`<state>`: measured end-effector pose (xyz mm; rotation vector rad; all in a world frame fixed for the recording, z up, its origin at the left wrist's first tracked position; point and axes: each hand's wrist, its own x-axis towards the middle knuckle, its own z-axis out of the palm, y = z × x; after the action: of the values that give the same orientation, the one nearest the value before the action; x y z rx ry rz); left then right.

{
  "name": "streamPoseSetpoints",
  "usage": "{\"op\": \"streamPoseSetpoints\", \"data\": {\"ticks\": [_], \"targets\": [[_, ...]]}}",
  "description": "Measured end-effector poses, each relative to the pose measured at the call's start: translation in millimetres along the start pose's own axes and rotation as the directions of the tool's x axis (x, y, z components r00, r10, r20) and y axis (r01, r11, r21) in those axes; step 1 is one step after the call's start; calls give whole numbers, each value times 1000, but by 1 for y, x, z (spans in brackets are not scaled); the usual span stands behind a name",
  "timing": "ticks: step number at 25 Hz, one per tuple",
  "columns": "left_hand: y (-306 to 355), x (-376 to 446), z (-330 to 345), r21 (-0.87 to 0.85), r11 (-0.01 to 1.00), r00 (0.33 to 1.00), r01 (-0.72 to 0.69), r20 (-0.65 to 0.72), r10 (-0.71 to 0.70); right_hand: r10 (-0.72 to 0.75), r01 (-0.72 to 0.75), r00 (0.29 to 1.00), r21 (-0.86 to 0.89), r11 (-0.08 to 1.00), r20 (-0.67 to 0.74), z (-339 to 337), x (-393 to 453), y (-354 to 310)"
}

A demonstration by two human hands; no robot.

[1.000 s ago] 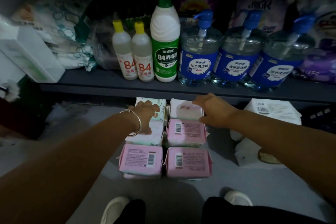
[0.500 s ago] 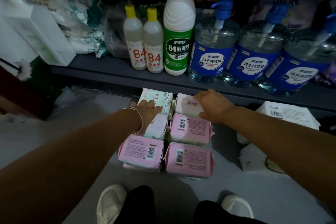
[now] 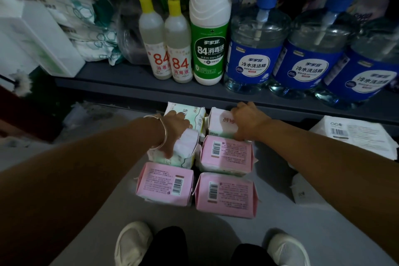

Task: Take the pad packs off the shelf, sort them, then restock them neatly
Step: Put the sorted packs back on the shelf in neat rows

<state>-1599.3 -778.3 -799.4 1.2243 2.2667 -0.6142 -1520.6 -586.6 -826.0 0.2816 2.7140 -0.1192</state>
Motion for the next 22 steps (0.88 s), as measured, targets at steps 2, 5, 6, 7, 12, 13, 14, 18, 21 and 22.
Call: {"op": "streamPoseSetpoints", "data": {"ticks": [2,5,6,7,12,13,14,18,21,22], "targets": [[-8,-2,-11,-57,998,1000,7,24,-6,4,-4,1000,18,1000,-4,0,1,-2],[-15,-6,-29,-100,995,1000,4,24,-2,-11,12,1000,47,999,-29,-9,-4,2],[-16,-8,-36,-118,993,1000,1,20,2,-21,23,999,46,999,-37,-16,-7,4],[-19,-10,-43,-140,990,1000,-4,18,6,-27,29,999,50,998,-45,-23,-12,6],[-20,-39,-81,-231,973,1000,5,-10,-7,32,-24,999,207,978,-37,-72,-43,14],[-20,-48,-90,-242,970,999,6,-30,-14,50,-36,998,263,964,-46,-84,-51,15],[-19,-57,-100,-253,967,998,0,-54,-14,70,-48,996,304,952,-59,-97,-60,15],[-22,-97,-140,-321,947,992,-7,-125,-35,123,-49,979,395,918,-165,-149,-95,16],[-27,-129,-169,-362,932,985,5,-161,-68,156,8,950,521,853,-270,-190,-122,15],[-30,-140,-179,-378,926,981,8,-179,-82,162,32,939,544,839,-305,-205,-132,14]]}}
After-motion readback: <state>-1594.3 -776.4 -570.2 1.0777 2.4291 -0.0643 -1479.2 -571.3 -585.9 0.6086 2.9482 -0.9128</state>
